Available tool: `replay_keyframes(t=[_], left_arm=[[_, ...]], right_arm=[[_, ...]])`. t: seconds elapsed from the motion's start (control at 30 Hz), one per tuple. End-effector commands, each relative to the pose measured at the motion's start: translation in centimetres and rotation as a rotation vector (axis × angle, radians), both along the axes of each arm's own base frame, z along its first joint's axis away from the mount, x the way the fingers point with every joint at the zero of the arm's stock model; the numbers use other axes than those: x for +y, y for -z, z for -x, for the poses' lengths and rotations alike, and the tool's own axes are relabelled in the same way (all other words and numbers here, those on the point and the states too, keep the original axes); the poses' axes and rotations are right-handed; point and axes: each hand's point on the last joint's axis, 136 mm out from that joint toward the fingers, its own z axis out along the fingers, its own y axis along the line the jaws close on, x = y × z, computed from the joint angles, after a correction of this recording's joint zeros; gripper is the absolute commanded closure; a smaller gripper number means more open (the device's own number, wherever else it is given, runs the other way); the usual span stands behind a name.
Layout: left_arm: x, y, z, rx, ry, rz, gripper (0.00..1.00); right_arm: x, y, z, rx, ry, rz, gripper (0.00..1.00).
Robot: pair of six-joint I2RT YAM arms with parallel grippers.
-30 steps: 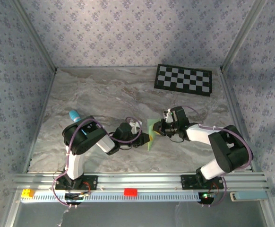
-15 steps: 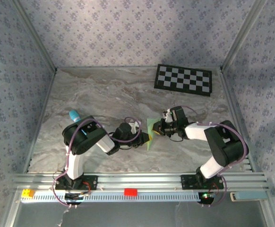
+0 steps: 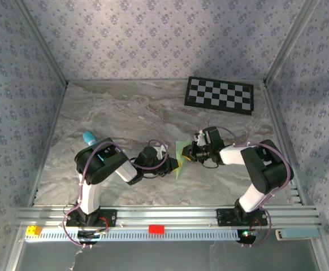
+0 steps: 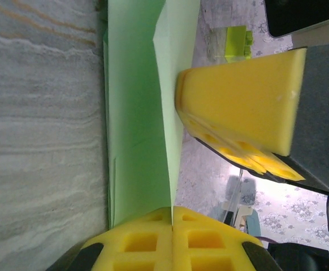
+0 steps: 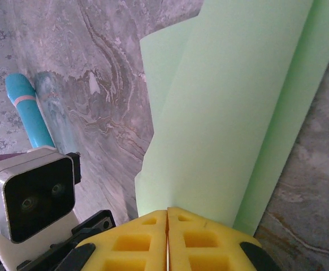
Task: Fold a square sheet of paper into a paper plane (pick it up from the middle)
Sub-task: Fold the wing for the fifth time at the center of the table.
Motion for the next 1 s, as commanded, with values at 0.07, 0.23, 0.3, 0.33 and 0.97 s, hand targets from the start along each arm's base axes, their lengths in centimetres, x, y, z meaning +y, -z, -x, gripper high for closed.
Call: replay_keyframes(t=[0.07, 0.23, 0.3, 0.33, 0.97], left_arm=[[3.3, 6.9, 2.0, 0.141, -0.019, -0.229, 1.0], [3.8, 7.5, 2.2, 0.159, -0.03, -0.261, 1.0], [4.0, 7.7, 2.3, 0.167, -0.033, -0.271, 1.0], [4.0, 7.8, 2.3, 0.169, -0.033, -0.276, 1.0], [4.2, 7.4, 3.3, 0.15, 0.038, -0.345, 0.84]], right_arm=[[0.3, -0.2, -0.7, -0.019, -0.017, -0.012, 0.91], [0.1, 0.6, -0.7, -0.005, -0.017, 0.0, 0.91], [0.0, 1.1, -0.5, 0.006, -0.014, 0.01, 0.91], [-0.1, 1.4, -0.4, 0.011, -0.015, 0.013, 0.91], [-0.4, 2.8, 0.1, 0.058, -0.005, 0.049, 0.9]])
